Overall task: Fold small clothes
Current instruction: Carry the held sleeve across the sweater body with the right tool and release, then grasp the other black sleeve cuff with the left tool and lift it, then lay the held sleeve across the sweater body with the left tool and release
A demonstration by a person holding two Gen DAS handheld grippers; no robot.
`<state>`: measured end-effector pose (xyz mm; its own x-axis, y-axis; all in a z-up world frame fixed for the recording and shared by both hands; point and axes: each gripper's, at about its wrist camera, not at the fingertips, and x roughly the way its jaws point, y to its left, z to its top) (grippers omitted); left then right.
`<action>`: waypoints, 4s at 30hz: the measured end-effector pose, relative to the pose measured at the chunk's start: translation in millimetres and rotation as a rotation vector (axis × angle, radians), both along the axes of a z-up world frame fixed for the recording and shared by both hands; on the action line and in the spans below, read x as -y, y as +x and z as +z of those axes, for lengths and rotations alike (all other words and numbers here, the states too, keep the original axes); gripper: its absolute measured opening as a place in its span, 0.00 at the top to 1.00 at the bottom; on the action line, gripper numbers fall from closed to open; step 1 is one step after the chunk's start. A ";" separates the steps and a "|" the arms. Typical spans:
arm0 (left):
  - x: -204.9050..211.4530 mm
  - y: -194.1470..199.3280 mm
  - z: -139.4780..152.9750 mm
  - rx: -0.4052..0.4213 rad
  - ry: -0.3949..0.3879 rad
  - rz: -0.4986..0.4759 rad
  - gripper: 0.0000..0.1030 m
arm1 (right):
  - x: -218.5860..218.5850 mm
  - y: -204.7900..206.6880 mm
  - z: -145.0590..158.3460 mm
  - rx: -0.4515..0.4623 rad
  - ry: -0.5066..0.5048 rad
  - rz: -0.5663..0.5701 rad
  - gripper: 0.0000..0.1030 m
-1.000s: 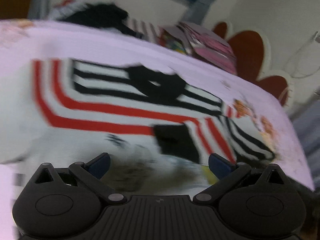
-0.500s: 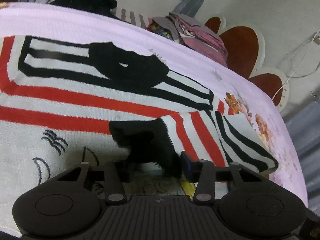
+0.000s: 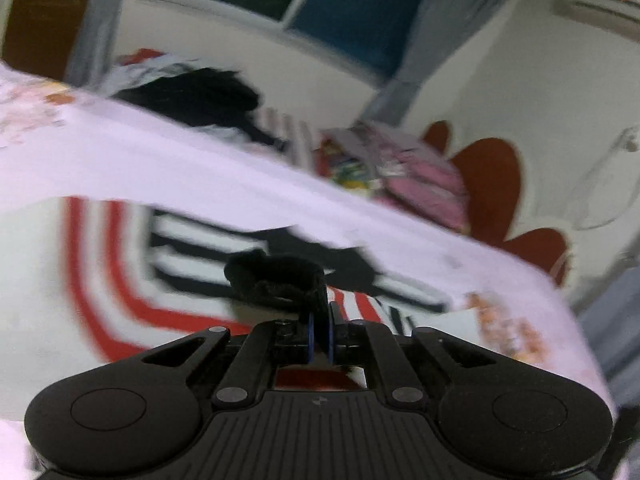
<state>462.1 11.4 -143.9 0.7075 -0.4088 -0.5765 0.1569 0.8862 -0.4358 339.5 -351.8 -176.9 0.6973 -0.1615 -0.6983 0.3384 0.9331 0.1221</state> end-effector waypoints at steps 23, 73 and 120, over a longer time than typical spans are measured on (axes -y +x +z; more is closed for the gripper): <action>3.6 1.2 -48.0 -0.136 0.000 0.026 0.22 | 18.1 -13.9 39.0 0.072 0.024 0.021 0.52; -109.9 -61.8 -28.8 -0.158 0.089 0.249 0.31 | -103.9 54.8 36.3 0.058 0.090 0.307 0.55; -4.1 -2.7 0.5 0.132 -0.011 -0.139 0.94 | -113.7 30.6 48.0 0.091 0.140 0.282 0.48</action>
<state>459.4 15.5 -143.4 0.7131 -0.5136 -0.4772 0.3339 0.8473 -0.4130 370.1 -238.0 -128.8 0.7615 0.1406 -0.6327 0.0505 0.9604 0.2742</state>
